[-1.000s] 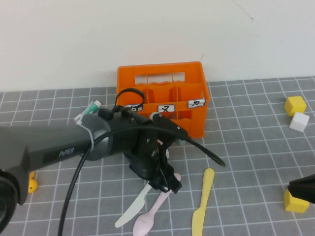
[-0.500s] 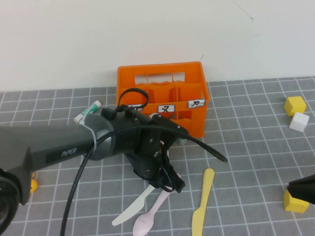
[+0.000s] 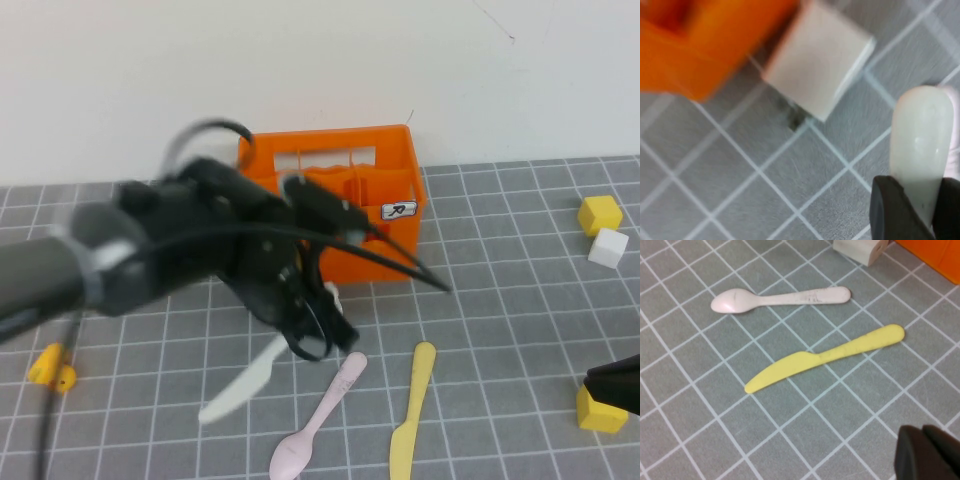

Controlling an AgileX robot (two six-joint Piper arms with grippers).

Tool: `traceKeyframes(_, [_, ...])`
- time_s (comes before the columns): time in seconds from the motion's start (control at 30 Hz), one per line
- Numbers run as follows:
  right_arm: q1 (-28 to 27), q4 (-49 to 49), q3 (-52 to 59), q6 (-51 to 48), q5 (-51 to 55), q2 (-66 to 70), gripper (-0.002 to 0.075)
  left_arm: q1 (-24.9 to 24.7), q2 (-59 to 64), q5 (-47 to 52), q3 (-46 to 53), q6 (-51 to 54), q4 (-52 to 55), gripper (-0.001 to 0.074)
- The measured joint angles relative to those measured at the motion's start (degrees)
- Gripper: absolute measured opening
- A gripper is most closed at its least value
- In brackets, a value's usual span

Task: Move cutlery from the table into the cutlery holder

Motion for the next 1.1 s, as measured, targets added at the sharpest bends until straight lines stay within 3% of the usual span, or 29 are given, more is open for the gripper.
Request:
traceKeyframes(0.27, [0.00,0.00,0.00,-0.03,0.00,0.00,-0.0003,0.00,-13.36,-7.12,0.09,1.15,0.81,0.0152])
traceKeyframes(0.53, [0.00,0.00,0.00,-0.03,0.00,0.00,-0.0003,0.00,-19.50,-29.87,0.09,1.16,1.03,0.0152])
traceKeyframes(0.7, [0.00,0.00,0.00,-0.03,0.00,0.00,-0.0003,0.00,-18.92,-38.76,0.09,1.16,1.05,0.0152])
traceKeyframes(1.1, [0.00,0.00,0.00,-0.12,0.00,0.00,-0.0003,0.00,-18.81,-44.22,0.09,1.16,1.25,0.0152])
